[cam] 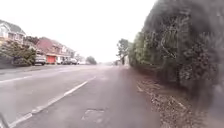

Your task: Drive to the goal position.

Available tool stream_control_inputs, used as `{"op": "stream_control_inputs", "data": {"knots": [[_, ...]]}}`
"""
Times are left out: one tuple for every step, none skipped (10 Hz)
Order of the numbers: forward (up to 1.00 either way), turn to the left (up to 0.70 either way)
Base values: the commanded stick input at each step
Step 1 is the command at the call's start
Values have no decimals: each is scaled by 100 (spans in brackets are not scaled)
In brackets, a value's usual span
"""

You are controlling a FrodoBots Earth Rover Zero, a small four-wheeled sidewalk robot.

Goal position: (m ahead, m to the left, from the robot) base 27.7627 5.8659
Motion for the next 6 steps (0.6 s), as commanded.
{"op": "stream_control_inputs", "data": {"knots": [[100, 0], [100, 0], [100, 0], [100, 0], [100, 0], [100, 0]]}}
